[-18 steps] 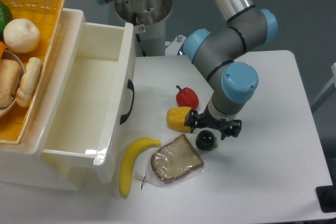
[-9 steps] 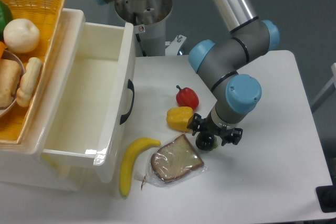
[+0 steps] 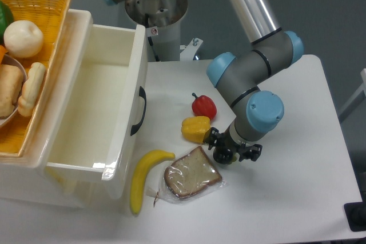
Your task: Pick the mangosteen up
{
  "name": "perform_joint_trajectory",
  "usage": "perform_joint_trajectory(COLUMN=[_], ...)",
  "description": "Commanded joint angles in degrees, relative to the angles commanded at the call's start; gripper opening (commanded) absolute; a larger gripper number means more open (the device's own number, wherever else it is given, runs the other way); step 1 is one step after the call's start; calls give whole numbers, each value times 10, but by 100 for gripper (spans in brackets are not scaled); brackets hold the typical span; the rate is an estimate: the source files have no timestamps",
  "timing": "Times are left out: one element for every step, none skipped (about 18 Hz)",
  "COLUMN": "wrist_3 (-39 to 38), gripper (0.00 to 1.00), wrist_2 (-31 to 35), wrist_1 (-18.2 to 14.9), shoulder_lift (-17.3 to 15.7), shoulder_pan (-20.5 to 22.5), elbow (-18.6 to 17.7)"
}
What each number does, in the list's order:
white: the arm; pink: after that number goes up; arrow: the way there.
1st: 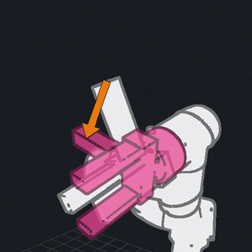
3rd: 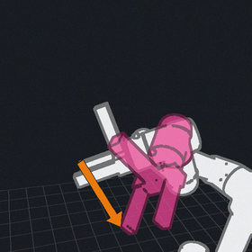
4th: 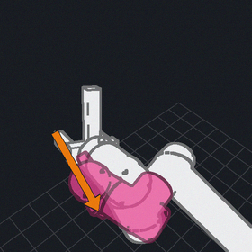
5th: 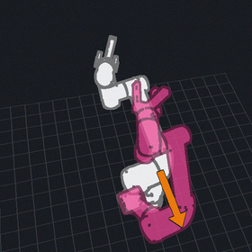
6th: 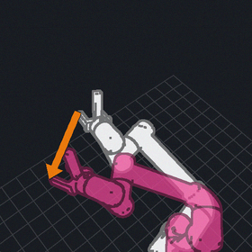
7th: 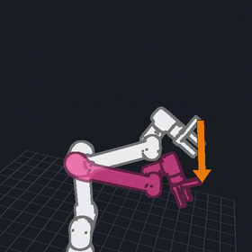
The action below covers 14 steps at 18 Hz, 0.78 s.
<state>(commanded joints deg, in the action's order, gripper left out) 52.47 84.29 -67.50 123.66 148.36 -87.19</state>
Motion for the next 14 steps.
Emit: perform_joint_trajectory(wrist_3=[1, 1, 1, 1, 1, 1, 1, 1, 2, 2, 2, 2, 2, 2], gripper=[100, 100, 100, 100, 100, 97, 93, 85, 75, 65, 58, 51, 44, 34], wrist_2=[0, 0, 0, 0, 0, 0, 0, 0, 0, 0, 0, 0, 0, 0], wrist_1=[0, 0, -1, 0, 0, 0, -1, -1, -1, -1, -1, -2, -2, -2], shoulder_lift=[1, 1, 2, 2, 2, 2, 2, 2, 2, 2, 1, 1, 1, 0], shoulder_pan=[0, 0, 0, 0, 0, 0, 0, 1, 3, 4, 4, 4, 4, 5], elbow=[-1, -1, -2, -2, -2, -1, 0, 1, 1, 1, 2, 3, 3, 3])
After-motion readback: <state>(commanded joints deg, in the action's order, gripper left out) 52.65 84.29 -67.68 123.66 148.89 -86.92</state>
